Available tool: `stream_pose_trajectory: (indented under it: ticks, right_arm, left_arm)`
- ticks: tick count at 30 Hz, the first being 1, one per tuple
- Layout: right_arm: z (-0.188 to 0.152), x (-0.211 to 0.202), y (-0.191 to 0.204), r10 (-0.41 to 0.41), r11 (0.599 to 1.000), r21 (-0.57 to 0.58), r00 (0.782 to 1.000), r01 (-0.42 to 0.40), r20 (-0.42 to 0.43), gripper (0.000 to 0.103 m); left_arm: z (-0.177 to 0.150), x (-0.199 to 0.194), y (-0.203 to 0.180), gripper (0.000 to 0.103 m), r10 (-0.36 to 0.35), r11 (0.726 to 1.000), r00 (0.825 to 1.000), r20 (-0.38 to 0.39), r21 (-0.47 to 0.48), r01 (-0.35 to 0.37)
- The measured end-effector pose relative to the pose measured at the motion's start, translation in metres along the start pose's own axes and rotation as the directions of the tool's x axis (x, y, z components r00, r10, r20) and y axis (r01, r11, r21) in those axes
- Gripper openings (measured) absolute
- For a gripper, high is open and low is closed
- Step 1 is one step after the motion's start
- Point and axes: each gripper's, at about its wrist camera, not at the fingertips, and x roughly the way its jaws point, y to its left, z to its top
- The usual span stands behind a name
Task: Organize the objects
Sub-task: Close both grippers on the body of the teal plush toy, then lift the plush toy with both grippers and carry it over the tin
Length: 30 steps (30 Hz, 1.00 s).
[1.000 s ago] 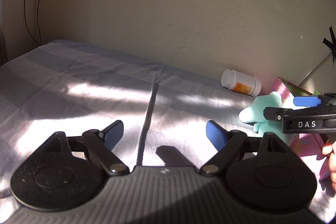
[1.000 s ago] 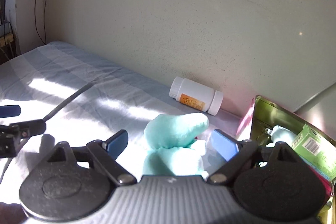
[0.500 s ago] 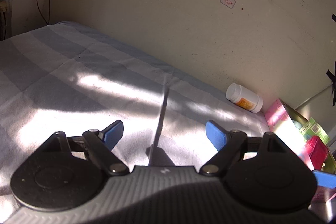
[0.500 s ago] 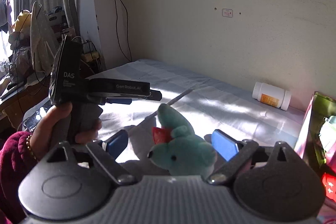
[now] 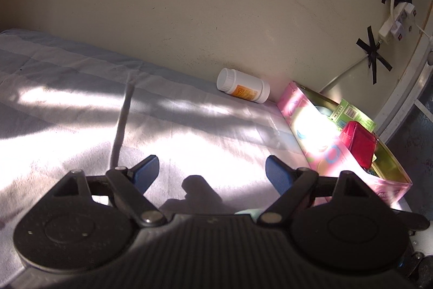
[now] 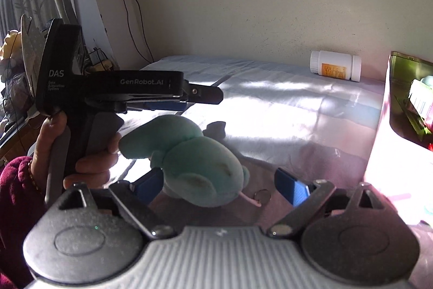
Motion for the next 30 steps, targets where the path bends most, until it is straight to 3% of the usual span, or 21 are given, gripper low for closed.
stream_pose_trajectory:
  ticks: [6, 12, 15, 17, 23, 26, 30]
  right_arm:
    - [-0.006, -0.003, 0.001, 0.022, 1.0, 0.014, 1.0, -0.022, 0.001, 0.093]
    - [-0.001, 0.012, 0.001, 0.022, 1.0, -0.008, 1.0, -0.022, -0.01, 0.093]
    - [0.002, 0.029, 0.006, 0.026, 0.998, -0.058, 0.999, -0.027, -0.025, 0.09]
    - [-0.001, 0.045, 0.011, 0.007, 0.997, -0.07, 0.998, -0.011, -0.063, 0.084]
    - [-0.011, 0.044, 0.012, -0.008, 0.996, -0.09, 1.0, 0.005, -0.029, 0.085]
    - [-0.011, 0.042, 0.008, -0.002, 0.997, -0.071, 1.0, 0.0, -0.023, 0.086]
    - [-0.014, 0.037, 0.006, -0.005, 0.998, -0.062, 1.0, 0.004, -0.011, 0.091]
  left_arm:
    - [-0.004, -0.022, 0.004, 0.087, 0.03, 1.0, 0.999, -0.015, -0.004, -0.03]
    - [-0.015, -0.038, 0.001, 0.086, -0.021, 0.999, 0.998, -0.06, -0.037, 0.019]
    - [-0.019, -0.032, -0.01, 0.073, -0.001, 1.0, 0.997, -0.078, 0.004, 0.001]
    - [-0.022, -0.03, -0.011, 0.07, 0.013, 1.0, 0.996, -0.086, -0.001, -0.013]
    - [-0.016, -0.06, -0.005, 0.07, -0.044, 0.995, 0.997, -0.062, -0.092, 0.038]
    - [-0.017, -0.07, -0.018, 0.072, -0.087, 0.993, 0.995, -0.051, -0.078, 0.083]
    - [-0.026, -0.048, -0.031, 0.07, -0.003, 1.0, 0.994, -0.114, -0.02, 0.001]
